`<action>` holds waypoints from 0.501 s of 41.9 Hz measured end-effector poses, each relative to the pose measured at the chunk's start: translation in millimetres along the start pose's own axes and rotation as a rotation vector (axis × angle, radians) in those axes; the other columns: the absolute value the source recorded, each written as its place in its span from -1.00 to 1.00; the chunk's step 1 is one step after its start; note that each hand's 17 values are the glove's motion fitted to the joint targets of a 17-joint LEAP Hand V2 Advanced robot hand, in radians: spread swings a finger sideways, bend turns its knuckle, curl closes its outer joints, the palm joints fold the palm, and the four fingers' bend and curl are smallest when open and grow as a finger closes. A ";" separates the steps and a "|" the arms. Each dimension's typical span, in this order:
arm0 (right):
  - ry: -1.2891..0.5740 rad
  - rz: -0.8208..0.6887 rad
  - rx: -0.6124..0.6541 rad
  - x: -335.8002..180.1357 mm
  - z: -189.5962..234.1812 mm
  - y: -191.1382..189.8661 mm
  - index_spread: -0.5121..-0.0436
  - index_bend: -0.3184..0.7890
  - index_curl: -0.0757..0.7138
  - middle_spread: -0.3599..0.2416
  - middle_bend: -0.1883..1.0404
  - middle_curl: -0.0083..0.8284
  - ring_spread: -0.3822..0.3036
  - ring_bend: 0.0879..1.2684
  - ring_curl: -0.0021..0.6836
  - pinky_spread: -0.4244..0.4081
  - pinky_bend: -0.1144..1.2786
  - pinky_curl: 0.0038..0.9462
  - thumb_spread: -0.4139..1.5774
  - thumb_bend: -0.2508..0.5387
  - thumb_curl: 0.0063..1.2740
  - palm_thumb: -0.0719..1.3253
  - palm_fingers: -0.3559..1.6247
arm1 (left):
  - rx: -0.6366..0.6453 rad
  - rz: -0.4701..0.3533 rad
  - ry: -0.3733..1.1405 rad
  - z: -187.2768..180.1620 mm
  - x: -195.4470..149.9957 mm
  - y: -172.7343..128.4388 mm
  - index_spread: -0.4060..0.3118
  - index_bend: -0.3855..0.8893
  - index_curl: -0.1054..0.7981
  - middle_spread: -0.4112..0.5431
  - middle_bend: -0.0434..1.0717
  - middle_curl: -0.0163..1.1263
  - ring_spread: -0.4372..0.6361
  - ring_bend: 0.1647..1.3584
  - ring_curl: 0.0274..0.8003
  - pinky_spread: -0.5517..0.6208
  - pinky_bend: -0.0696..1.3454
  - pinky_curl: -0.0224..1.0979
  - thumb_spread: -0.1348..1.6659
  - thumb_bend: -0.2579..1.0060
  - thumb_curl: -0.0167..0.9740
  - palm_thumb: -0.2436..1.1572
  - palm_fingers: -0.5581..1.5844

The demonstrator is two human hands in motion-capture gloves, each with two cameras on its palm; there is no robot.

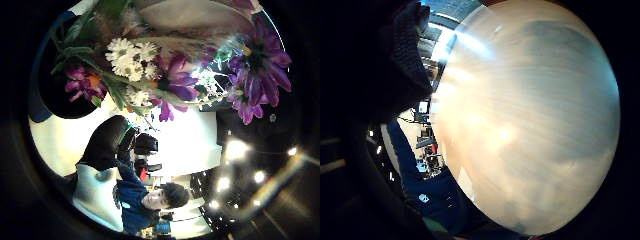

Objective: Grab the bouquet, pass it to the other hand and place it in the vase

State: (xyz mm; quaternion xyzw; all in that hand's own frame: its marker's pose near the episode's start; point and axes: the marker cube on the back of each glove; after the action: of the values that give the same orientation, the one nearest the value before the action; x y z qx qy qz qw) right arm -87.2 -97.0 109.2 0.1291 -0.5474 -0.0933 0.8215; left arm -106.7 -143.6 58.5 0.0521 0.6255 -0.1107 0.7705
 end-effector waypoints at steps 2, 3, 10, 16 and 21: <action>-0.010 0.021 -0.003 -3.5 -0.9 2.0 0.10 -0.10 0.24 -0.11 -0.41 -0.12 -0.14 -0.81 0.11 0.43 -0.57 -0.30 0.54 -0.40 -0.21 0.44 0.05 | 0.004 0.000 0.001 -1.1 2.3 1.4 0.32 -0.15 0.00 0.31 -0.58 -0.34 0.45 -0.44 -0.23 0.55 -0.51 -0.31 0.21 -0.64 -0.24 0.10 -0.29; -0.013 0.011 -0.004 -5.2 -1.4 2.5 0.10 -0.10 0.25 -0.11 -0.41 -0.12 -0.14 -0.81 0.11 0.43 -0.57 -0.30 0.54 -0.40 -0.21 0.44 0.05 | 0.005 -0.001 0.000 -1.5 3.1 1.9 0.32 -0.15 0.00 0.30 -0.59 -0.34 0.45 -0.44 -0.23 0.55 -0.51 -0.31 0.21 -0.64 -0.24 0.10 -0.29; 0.001 -0.015 0.024 -4.3 -5.8 -1.6 0.10 -0.10 0.25 -0.11 -0.41 -0.12 -0.14 -0.81 0.11 0.43 -0.57 -0.31 0.54 -0.40 -0.21 0.44 0.05 | 0.009 -0.004 -0.004 -4.9 6.7 3.4 0.32 -0.15 0.01 0.29 -0.59 -0.34 0.47 -0.45 -0.25 0.57 -0.52 -0.31 0.20 -0.64 -0.24 0.10 -0.30; 0.017 -0.075 0.039 -2.2 -4.7 -8.2 0.10 -0.10 0.25 -0.12 -0.41 -0.12 -0.14 -0.82 0.11 0.43 -0.57 -0.31 0.54 -0.40 -0.21 0.44 0.05 | 0.014 -0.010 -0.004 -9.4 7.0 1.8 0.31 -0.15 0.02 0.28 -0.58 -0.33 0.49 -0.46 -0.26 0.59 -0.53 -0.32 0.20 -0.64 -0.24 0.10 -0.31; 0.096 -0.139 0.071 3.3 -3.2 -16.5 0.11 -0.10 0.25 -0.12 -0.41 -0.12 -0.14 -0.82 0.11 0.43 -0.57 -0.31 0.54 -0.40 -0.21 0.44 0.05 | 0.011 -0.006 -0.009 -12.4 7.0 3.3 0.31 -0.16 0.01 0.28 -0.58 -0.32 0.50 -0.48 -0.27 0.60 -0.54 -0.32 0.21 -0.64 -0.24 0.09 -0.31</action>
State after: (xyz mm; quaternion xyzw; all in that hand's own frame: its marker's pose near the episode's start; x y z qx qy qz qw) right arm -83.2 -113.3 105.8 0.2001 -0.4999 -0.1242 0.8334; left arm -116.3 -138.4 48.8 0.0542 0.6216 -0.1168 0.7727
